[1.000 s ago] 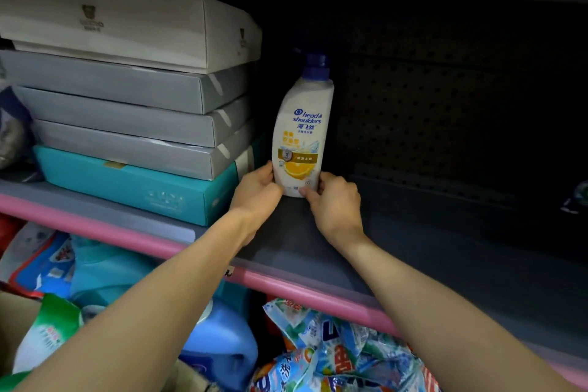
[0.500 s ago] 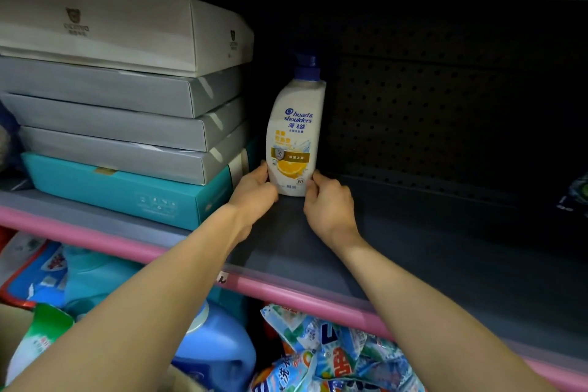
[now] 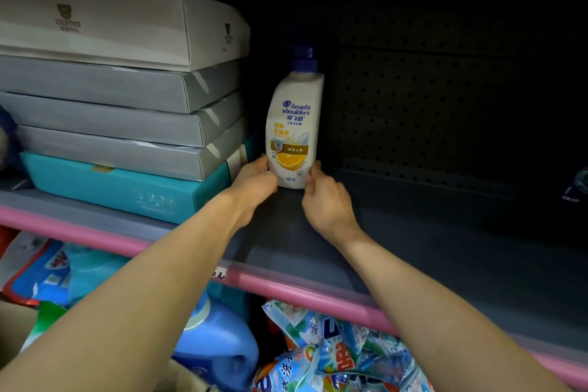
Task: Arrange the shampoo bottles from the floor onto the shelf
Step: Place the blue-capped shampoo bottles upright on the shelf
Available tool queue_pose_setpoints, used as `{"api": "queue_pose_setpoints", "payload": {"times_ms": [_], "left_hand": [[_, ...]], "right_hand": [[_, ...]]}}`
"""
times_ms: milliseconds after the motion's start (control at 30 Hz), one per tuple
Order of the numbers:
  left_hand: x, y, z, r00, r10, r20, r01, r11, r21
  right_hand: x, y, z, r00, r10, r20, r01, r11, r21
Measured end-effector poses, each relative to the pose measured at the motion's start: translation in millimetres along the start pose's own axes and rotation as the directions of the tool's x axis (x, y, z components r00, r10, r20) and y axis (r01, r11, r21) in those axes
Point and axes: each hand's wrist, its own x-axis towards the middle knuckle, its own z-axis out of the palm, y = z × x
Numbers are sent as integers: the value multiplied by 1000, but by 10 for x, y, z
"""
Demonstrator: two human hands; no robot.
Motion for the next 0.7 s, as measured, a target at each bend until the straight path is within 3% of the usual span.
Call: {"api": "queue_pose_setpoints", "payload": {"times_ms": [200, 367, 467, 700], "left_hand": [[-60, 22, 16, 999, -7, -52, 4, 999, -46], [-344, 161, 21, 985, -57, -160, 50, 998, -48], [-706, 311, -27, 993, 8, -114, -11, 1000, -27], [-1962, 475, -100, 998, 40, 54, -37, 997, -61]], "right_hand": [[-43, -23, -12, 1000, 4, -31, -2, 998, 69], [-311, -107, -137, 993, 69, -100, -38, 957, 288], [-606, -169, -311, 992, 123, -14, -106, 903, 417], [-1579, -401, -758, 994, 57, 96, -101, 833, 544]]}}
